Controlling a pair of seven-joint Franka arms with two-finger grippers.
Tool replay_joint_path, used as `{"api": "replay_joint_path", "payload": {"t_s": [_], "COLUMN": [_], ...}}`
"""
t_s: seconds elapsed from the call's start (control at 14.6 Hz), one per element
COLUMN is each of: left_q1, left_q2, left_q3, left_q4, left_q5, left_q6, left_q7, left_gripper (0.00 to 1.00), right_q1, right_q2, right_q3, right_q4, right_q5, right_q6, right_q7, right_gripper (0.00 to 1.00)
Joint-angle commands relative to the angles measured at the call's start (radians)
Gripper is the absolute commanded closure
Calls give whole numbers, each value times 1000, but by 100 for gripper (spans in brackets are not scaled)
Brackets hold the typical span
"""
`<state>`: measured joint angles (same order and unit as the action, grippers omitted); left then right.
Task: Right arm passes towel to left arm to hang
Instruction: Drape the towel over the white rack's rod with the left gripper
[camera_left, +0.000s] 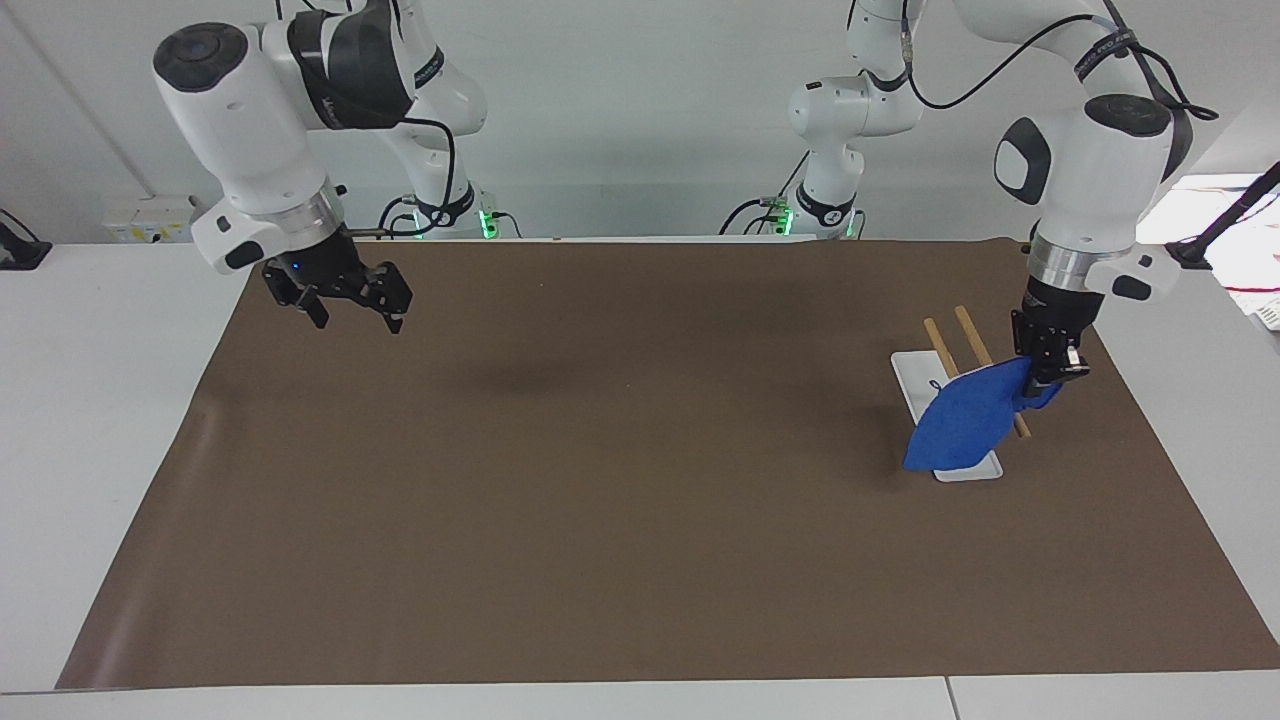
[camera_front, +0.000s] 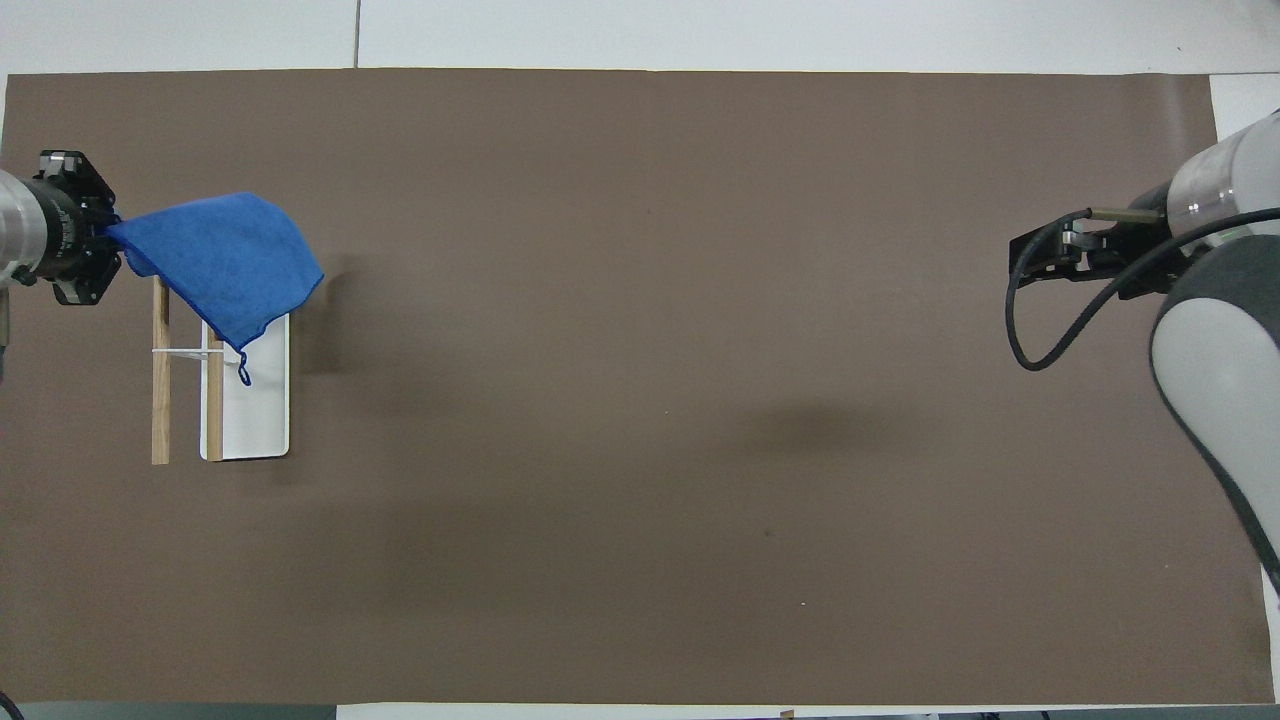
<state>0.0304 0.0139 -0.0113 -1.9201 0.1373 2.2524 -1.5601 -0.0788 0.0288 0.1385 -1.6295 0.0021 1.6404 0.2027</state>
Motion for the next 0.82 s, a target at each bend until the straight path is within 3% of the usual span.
{"api": "replay_joint_path", "payload": {"t_s": [0.0,0.14,0.48,0.75], "left_q1": [58,92,148,157], "left_q2": [-72,-103,-156,-212], "left_q3": [-10,-10,-10,-10], "left_q4": [-94,-152,-269,-358], "left_q5": [18,18,18,18], "left_q6": [59,107,191,177], "left_q7": [-6,-6,14,71], "left_gripper": [100,100,100,100], "right_q1": [-41,-30,66,57], "right_q2": [13,13,-3,-10], "right_q3": [3,-3,-112,-111], "right_q4": [115,131,129,117], "right_q5": [-37,-43,-42,-31], "right_q6": [-124,-171,-203,-203], "right_q7": [-61,-85,-80,-75], "right_gripper": [0,0,0,0]}}
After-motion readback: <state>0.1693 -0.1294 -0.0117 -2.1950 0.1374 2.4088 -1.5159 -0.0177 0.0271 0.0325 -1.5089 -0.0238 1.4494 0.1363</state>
